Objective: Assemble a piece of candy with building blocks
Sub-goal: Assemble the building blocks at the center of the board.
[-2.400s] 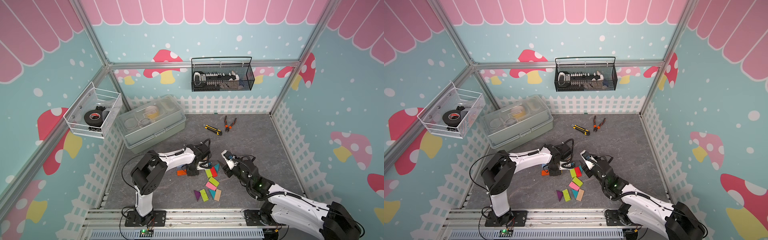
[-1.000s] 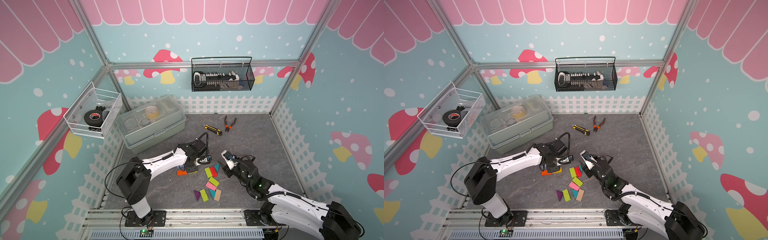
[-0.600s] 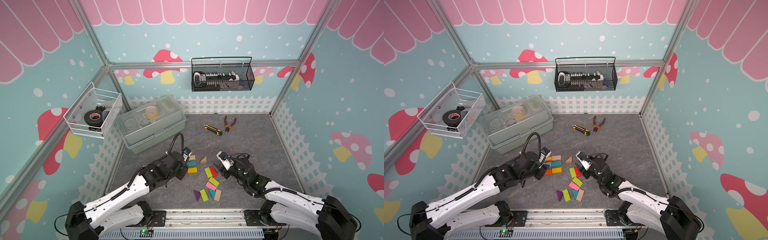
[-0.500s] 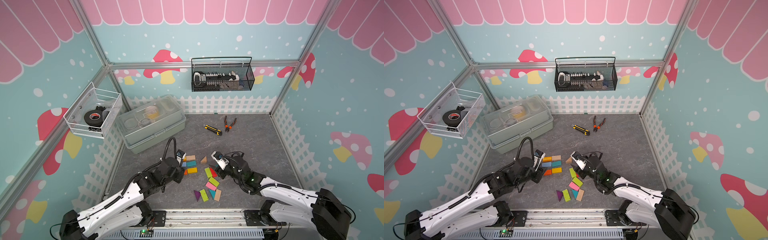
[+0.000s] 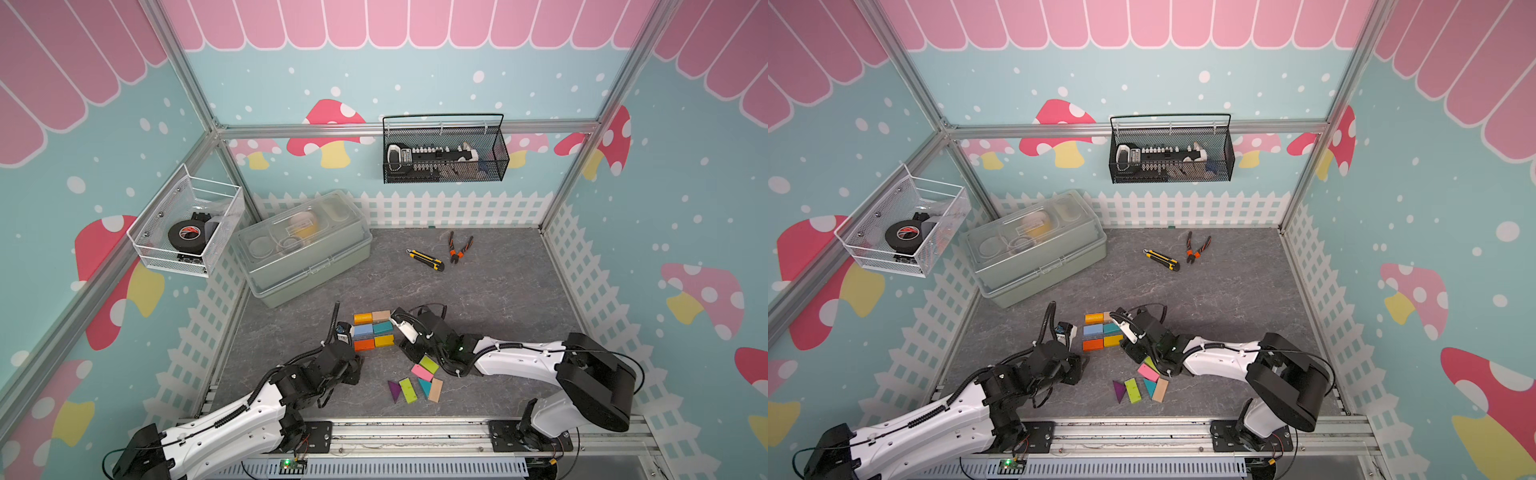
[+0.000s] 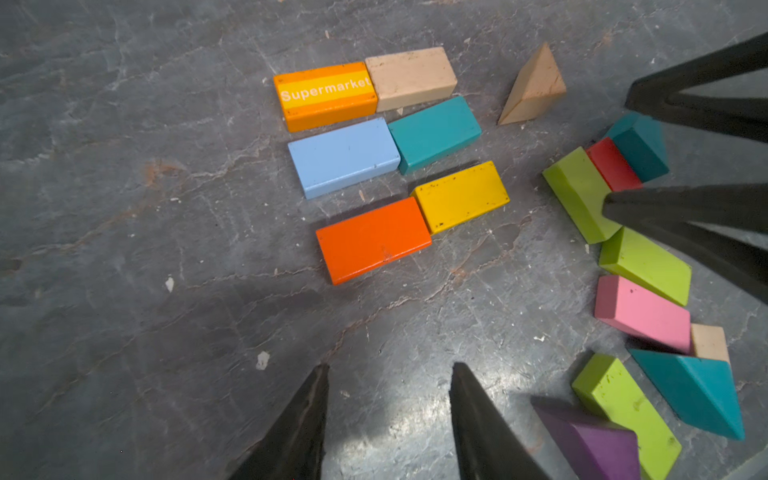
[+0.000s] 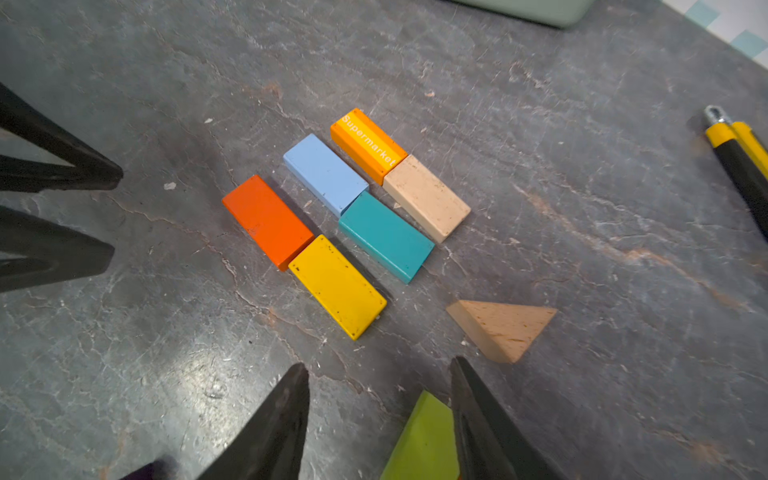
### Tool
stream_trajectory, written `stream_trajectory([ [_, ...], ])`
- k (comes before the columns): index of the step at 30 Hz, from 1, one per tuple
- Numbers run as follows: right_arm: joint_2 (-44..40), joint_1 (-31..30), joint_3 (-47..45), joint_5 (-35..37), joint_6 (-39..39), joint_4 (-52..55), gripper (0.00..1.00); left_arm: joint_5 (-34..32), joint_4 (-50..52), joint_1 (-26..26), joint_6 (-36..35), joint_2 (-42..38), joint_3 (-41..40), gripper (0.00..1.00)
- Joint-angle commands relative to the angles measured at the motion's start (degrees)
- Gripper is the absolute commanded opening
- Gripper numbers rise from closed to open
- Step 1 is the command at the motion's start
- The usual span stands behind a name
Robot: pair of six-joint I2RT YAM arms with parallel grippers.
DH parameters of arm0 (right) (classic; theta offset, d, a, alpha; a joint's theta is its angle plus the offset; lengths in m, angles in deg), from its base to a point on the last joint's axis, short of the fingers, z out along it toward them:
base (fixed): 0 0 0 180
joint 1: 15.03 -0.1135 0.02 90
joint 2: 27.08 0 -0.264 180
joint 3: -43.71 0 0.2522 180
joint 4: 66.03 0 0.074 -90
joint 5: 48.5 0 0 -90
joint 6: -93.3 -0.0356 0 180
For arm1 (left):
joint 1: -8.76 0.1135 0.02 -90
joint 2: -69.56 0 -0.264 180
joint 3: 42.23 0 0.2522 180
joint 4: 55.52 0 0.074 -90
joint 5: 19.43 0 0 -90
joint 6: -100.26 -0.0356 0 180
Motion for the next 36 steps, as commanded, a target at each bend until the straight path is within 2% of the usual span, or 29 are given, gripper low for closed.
stream_trajectory([
  [1, 2.5, -0.8, 2.3, 2.4, -3.7, 1.1, 0.54, -1.9, -3.0, -0.5, 3.1, 2.1, 0.1, 0.47],
  [6, 5.6, -1.4, 3.3, 1.8, -4.7, 0.7, 0.52, -1.8, -4.4, -1.1, 5.0, 7.3, -0.2, 0.46],
  [14, 9.1, -2.2, 4.8, 2.6, -5.8, 1.5, 0.52, -3.9, -6.6, -1.3, 5.1, 8.9, -1.1, 0.46],
  [36, 14.0, -3.0, 6.4, 5.1, -8.4, 1.6, 0.47, -4.0, -13.4, -0.7, 3.7, 20.4, 0.0, 0.44],
])
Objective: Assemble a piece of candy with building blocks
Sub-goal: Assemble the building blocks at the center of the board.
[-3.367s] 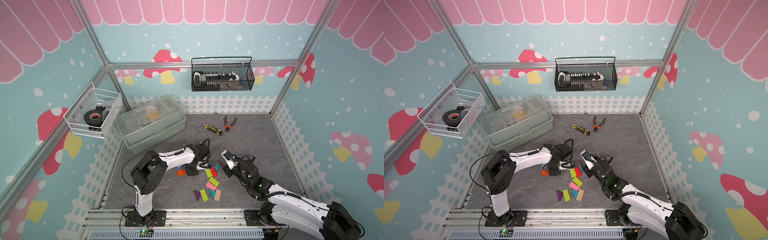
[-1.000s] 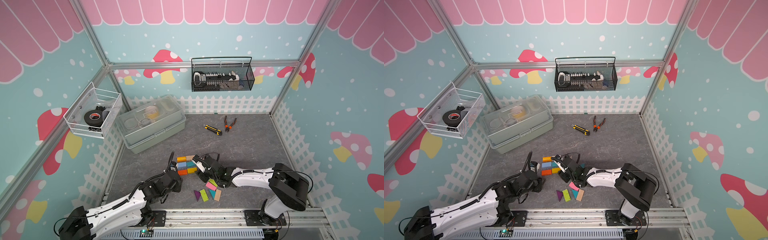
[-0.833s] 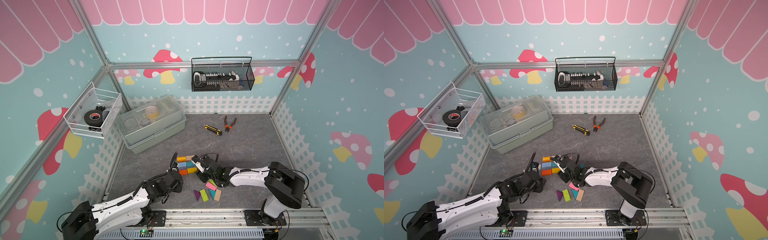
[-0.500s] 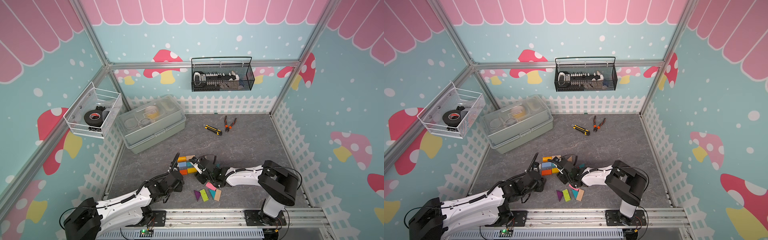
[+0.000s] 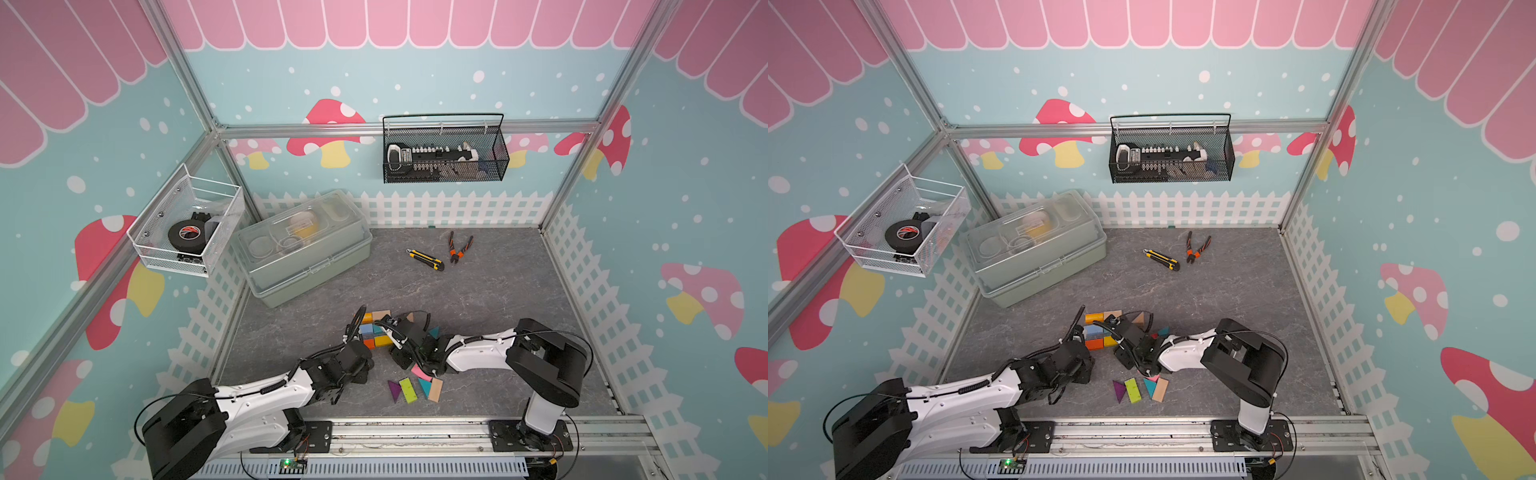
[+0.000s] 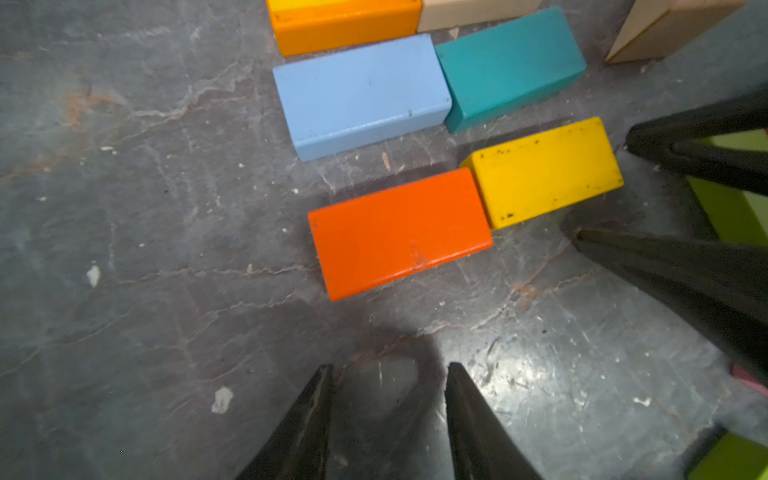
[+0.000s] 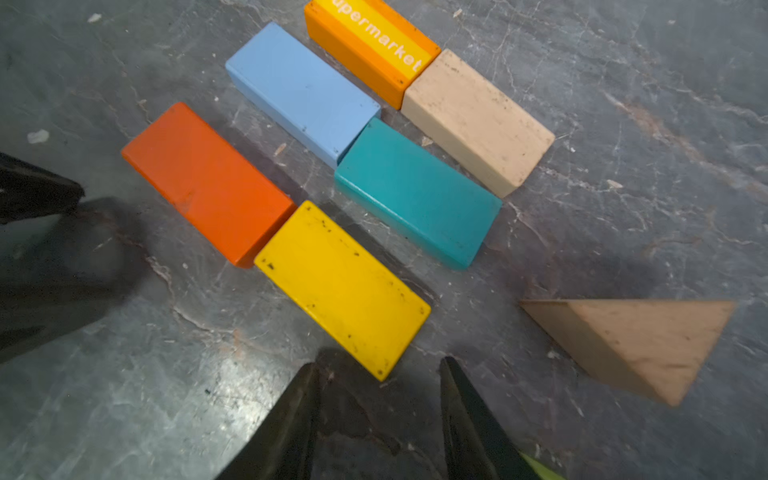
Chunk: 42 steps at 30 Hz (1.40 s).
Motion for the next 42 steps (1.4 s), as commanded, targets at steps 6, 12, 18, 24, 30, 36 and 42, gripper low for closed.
stream_trajectory([
  [6, 1.9, -0.4, 1.3, 0.4, -2.3, -0.4, 0.46, -0.5, -4.5, 1.3, -1.1, 0.1, -0.8, 0.43],
  [12, 2.4, -0.4, 1.4, 0.1, -2.7, -0.4, 0.46, 0.9, -5.9, 2.5, -1.5, 2.2, -0.8, 0.43],
  [18, 2.7, -0.4, 1.4, 0.2, -3.0, -0.4, 0.45, 1.0, -6.5, 3.0, -1.4, 4.3, -0.4, 0.42],
  [24, 2.8, -0.4, 1.4, 0.4, -3.3, -0.4, 0.45, 0.8, -7.1, 3.3, -1.2, 4.9, -0.6, 0.42],
  [30, 3.1, -0.3, 1.5, 0.7, -3.8, -0.4, 0.44, -0.1, -7.5, 3.4, 0.2, 5.6, -0.6, 0.41],
  [36, 3.3, -0.4, 1.7, 0.5, -4.0, -0.4, 0.43, 0.5, -8.8, 3.4, 1.7, 6.9, -0.9, 0.4],
  [42, 3.4, -0.3, 1.6, 0.4, -4.3, -0.4, 0.43, 0.2, -10.3, 3.3, 3.9, 7.5, -1.8, 0.4],
])
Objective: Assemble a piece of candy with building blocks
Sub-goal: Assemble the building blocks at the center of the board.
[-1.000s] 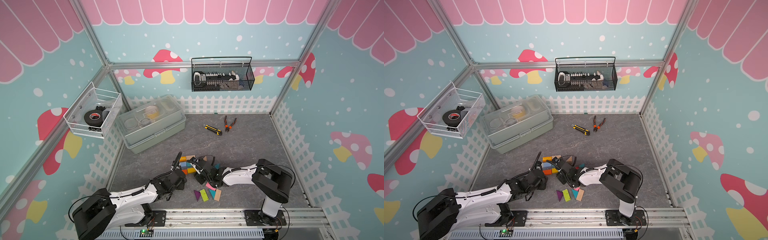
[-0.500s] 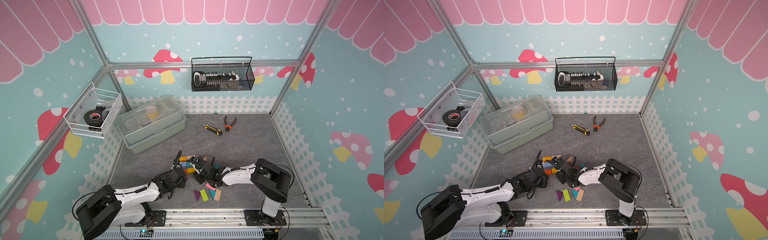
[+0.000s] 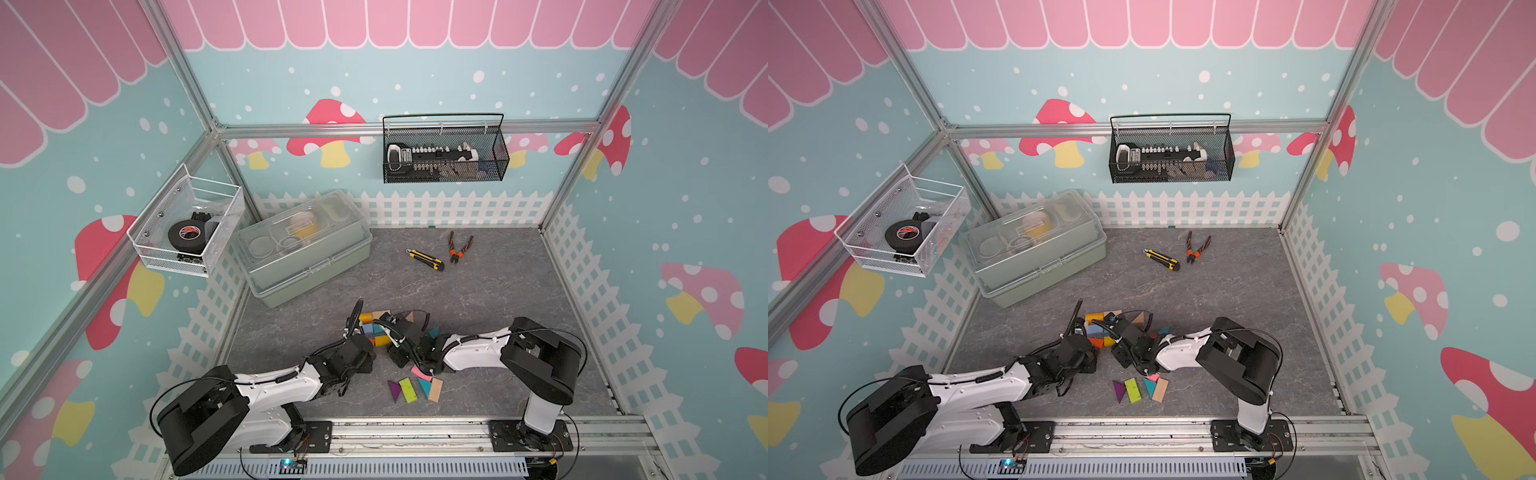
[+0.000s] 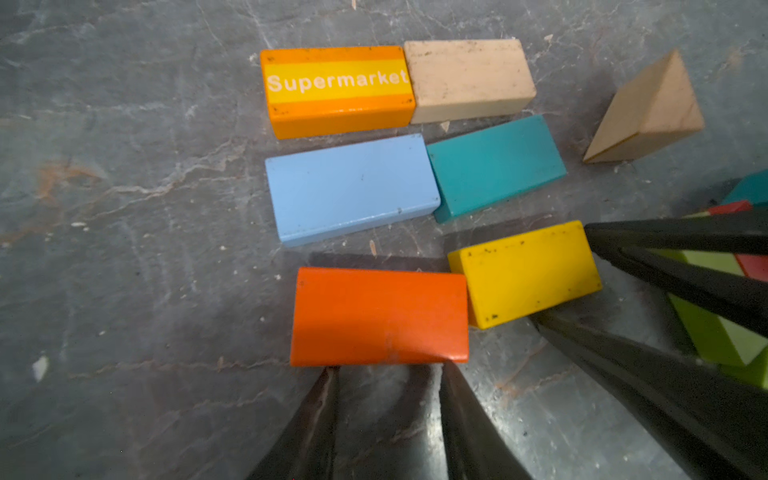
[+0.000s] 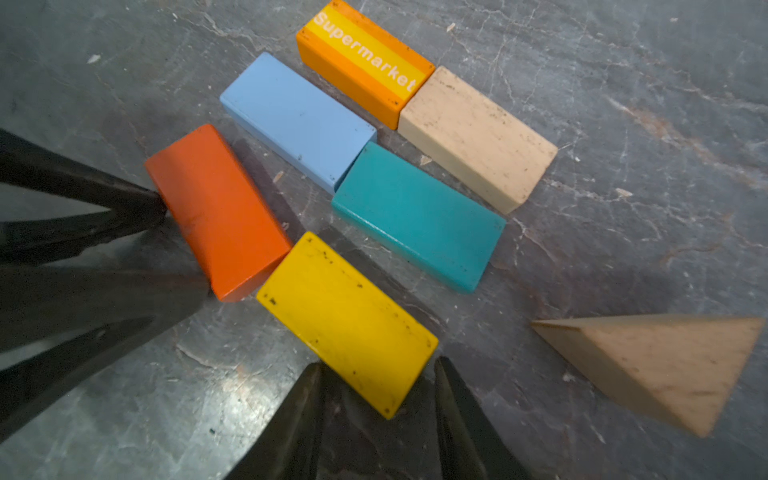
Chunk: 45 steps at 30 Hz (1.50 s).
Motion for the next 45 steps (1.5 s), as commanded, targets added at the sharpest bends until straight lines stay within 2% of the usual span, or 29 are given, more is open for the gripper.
stream_trajectory([
  [1, 1.7, -0.3, 0.7, 0.5, -1.4, 1.4, 0.43, 0.4, 1.6, 0.2, 3.1, 1.2, -1.6, 0.4],
  [15, 2.5, -0.4, 1.5, 0.5, -2.5, 1.5, 0.43, -0.1, 0.6, -0.1, 5.3, 2.3, -1.8, 0.4],
  [38, 3.1, -0.3, 1.9, 2.5, -3.5, 1.8, 0.43, 0.5, -2.4, 0.0, 4.2, 4.8, -1.5, 0.39],
  [45, 2.7, -0.3, 1.7, 2.5, -3.5, 1.9, 0.43, 2.4, 1.0, -0.3, 3.5, 2.9, -0.9, 0.39],
])
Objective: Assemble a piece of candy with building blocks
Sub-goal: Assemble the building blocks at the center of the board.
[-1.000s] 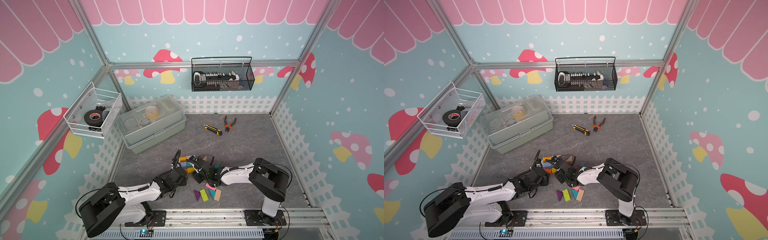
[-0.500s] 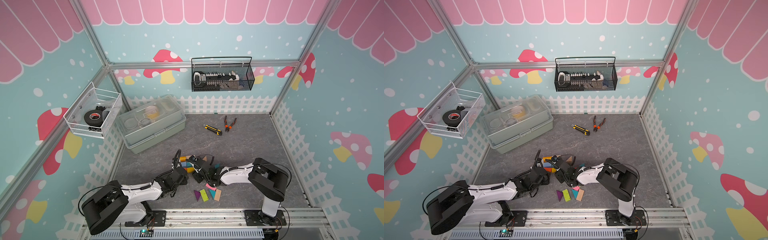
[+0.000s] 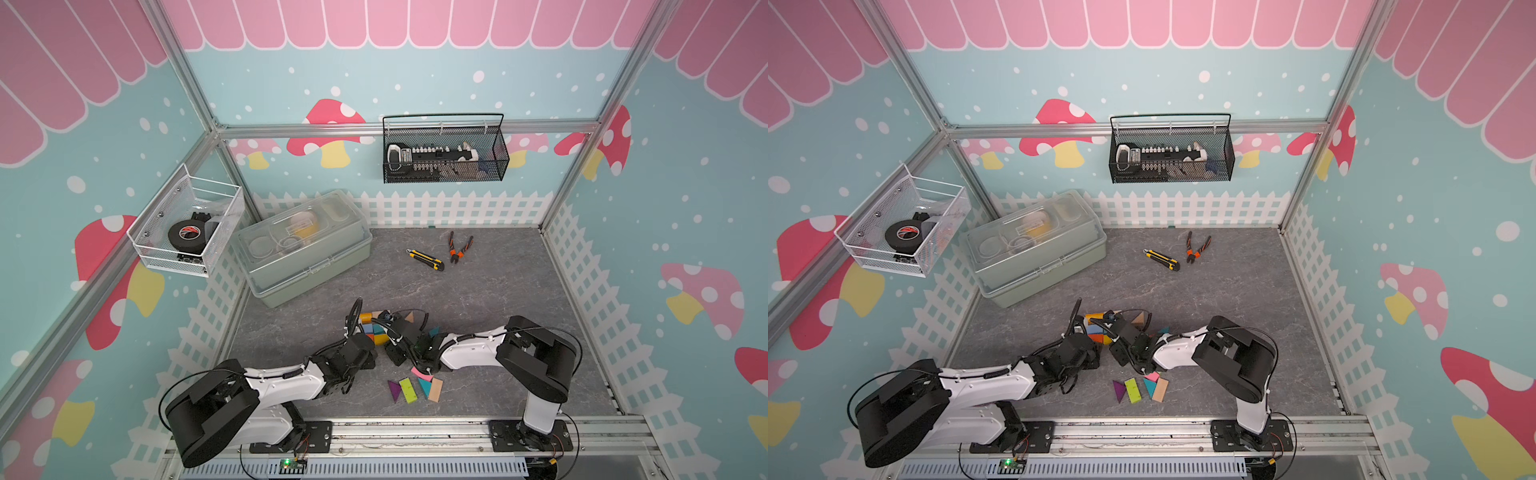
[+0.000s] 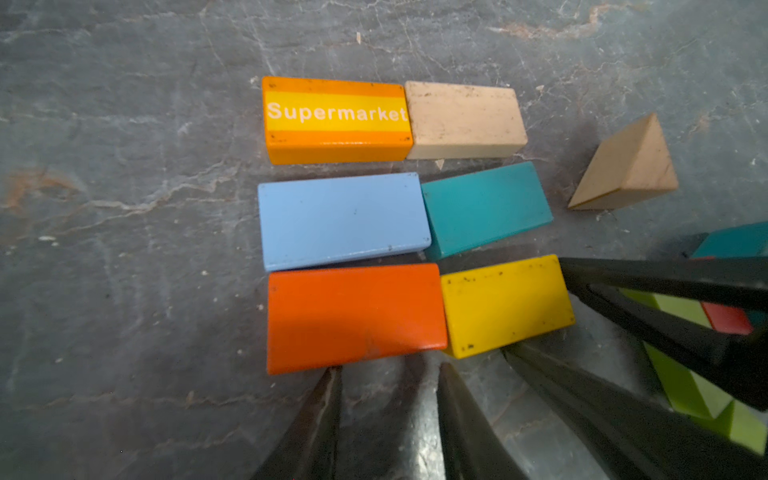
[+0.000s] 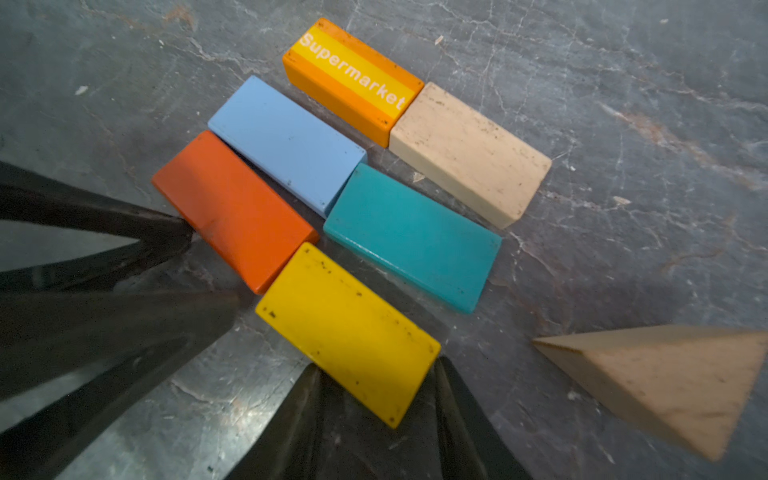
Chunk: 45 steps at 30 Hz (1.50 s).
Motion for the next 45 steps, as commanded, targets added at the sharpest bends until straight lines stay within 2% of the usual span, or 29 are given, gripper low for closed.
stream_trajectory([
  [1, 1.0, -0.3, 0.0, 1.3, -1.2, 2.2, 0.43, 3.5, 7.5, -0.3, 0.1, -0.5, -0.6, 0.39],
  [9, 0.6, -0.3, -0.2, 1.2, -1.0, 2.2, 0.44, 3.3, 19.7, -0.7, 1.7, -11.2, -0.1, 0.41],
  [13, 0.5, -0.3, -0.4, 1.2, -1.1, 2.2, 0.45, 0.5, 26.1, -0.7, 2.6, -17.1, 0.4, 0.43],
  [16, 0.4, -0.3, -0.5, 1.1, -1.3, 2.1, 0.45, -2.4, 27.5, -0.1, 2.6, -18.6, 0.3, 0.45],
  [21, 0.2, -0.2, -0.6, 1.1, -1.4, 2.1, 0.45, -1.1, 24.9, 2.6, 0.0, -14.8, 2.0, 0.5],
  [29, -0.1, -0.3, -0.9, 1.6, -1.4, 2.3, 0.46, 3.4, 18.7, 5.5, -5.9, -3.0, 6.1, 0.5],
  [45, 1.0, 0.0, 0.4, 2.2, -2.0, 2.8, 0.47, 5.9, 13.6, 7.2, -6.8, 1.8, 5.3, 0.49],
])
